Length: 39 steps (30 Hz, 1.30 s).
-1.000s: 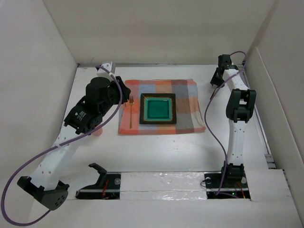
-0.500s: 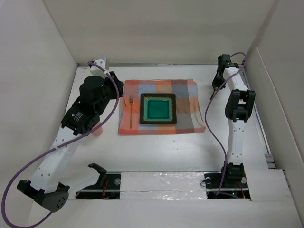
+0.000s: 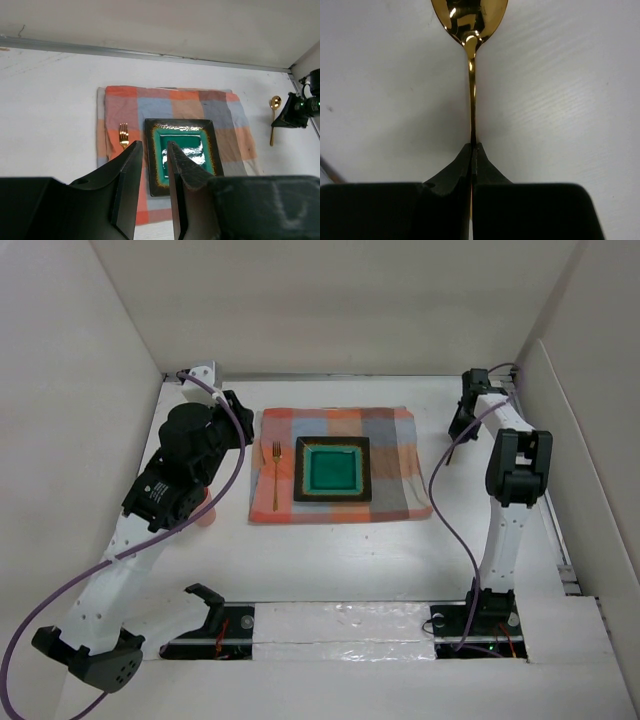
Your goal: Set the dinner table for one person
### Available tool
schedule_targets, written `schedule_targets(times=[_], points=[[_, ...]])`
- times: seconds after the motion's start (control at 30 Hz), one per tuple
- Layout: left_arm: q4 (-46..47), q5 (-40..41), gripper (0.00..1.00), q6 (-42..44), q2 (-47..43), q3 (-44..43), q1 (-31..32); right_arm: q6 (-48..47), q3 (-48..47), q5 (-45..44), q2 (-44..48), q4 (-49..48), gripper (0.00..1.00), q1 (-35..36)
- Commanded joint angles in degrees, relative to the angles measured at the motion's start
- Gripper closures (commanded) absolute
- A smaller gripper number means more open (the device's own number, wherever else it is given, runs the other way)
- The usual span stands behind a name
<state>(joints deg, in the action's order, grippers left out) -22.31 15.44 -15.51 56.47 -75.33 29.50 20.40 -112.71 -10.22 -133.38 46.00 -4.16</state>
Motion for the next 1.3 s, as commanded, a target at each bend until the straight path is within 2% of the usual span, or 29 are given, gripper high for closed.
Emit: schedule_targets(times=[0.0, 0.17, 0.47, 0.67, 0.87, 1.07, 1.27], points=[[1.48, -0.84, 0.77, -0.22, -1.18, 0.45, -0.14, -1.16, 13.24, 1.25, 9.33, -6.43, 1.00, 0.03], [1.39, -3.75, 0.77, -2.33, -0.66, 0.62, -0.14, -0.80, 24.98, 1.96, 21.65, -14.87, 1.00, 1.17], [1.65, -7.27, 0.77, -3.74, 1.19, -0.17, -0.14, 0.25, 36.84, 5.38, 36.16, -17.26, 1.00, 2.58], [2.09, -7.97, 0.77, -4.35, 1.63, 0.09, -0.14, -0.19, 40.19, 8.46, 42.58, -15.51, 1.00, 10.57], [2.62, -8.32, 0.77, -4.53, 1.63, 0.62, -0.14, 0.69, 39.41, 11.52, 41.80, -15.14, 1.00, 19.44], [2.44, -8.59, 0.77, -4.88, 1.28, 1.59, -0.14, 1.57, 36.60, 12.77, 36.01, -16.03, 1.00, 25.86], [1.65, -7.62, 0.77, -4.71, 0.22, 2.56, -0.14, 2.71, 36.67, 12.42, 30.64, -18.13, 1.00, 27.02]])
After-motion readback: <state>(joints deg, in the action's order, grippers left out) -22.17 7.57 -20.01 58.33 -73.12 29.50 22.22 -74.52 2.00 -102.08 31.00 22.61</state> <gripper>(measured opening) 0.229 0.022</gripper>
